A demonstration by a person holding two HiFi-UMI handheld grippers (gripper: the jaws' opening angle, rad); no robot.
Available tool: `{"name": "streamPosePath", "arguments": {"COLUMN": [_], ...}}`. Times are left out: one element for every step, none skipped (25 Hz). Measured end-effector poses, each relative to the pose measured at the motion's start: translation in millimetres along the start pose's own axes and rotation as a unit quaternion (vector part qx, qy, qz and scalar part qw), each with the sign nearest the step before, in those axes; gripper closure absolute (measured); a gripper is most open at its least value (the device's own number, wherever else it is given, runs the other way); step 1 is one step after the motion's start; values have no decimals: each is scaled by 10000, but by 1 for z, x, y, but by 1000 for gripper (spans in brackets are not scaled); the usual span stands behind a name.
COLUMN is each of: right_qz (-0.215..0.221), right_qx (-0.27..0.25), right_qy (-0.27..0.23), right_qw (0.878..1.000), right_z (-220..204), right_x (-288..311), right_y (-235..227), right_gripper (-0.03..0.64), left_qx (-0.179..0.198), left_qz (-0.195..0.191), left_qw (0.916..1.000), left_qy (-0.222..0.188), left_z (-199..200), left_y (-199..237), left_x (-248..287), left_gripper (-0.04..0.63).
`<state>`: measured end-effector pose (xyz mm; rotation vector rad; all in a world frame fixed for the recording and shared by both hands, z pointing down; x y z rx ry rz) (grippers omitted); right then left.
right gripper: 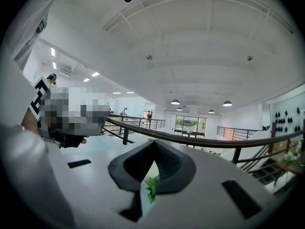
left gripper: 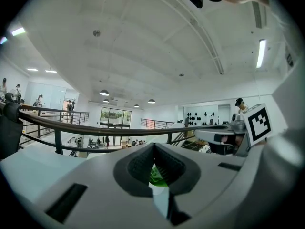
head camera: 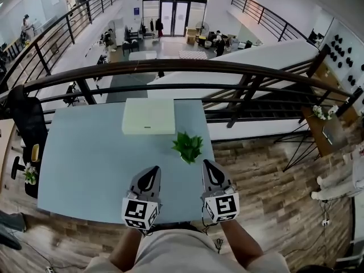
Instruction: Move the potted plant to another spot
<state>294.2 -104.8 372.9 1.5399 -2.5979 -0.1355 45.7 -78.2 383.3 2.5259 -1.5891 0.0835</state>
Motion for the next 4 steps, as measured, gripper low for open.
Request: {"name": "streamPosePath", "arguments": {"right_qz": [-1, -3, -5, -6], "right_qx": [-2, -12, -29, -48], "right_qy": [-9, -23, -41, -60], "right_qw": [10000, 10000, 10000, 10000], "right_z": [0, 1, 3, 4], "right_x": [0, -1, -1, -1], "right_y": [0, 0, 0, 0], "right_gripper": [615, 614, 614, 614], "left_qx": [1, 3, 5, 8], "left_qz": [2, 2, 2, 1], "left_qw": [10000, 10000, 10000, 10000], "left_qy": [-2, -3, -1, 1], "left_z": [0, 0, 0, 0], "left_y": [0, -1, -1, -1], "left_x": [0, 0, 0, -1], "left_gripper": [583, 583, 583, 583]}}
Point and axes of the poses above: the fingertips, and each gripper's own axes: x forward along the fingers, y to its left, z out of its top, the point moved 10 cm from there along -x, backward along the fingers
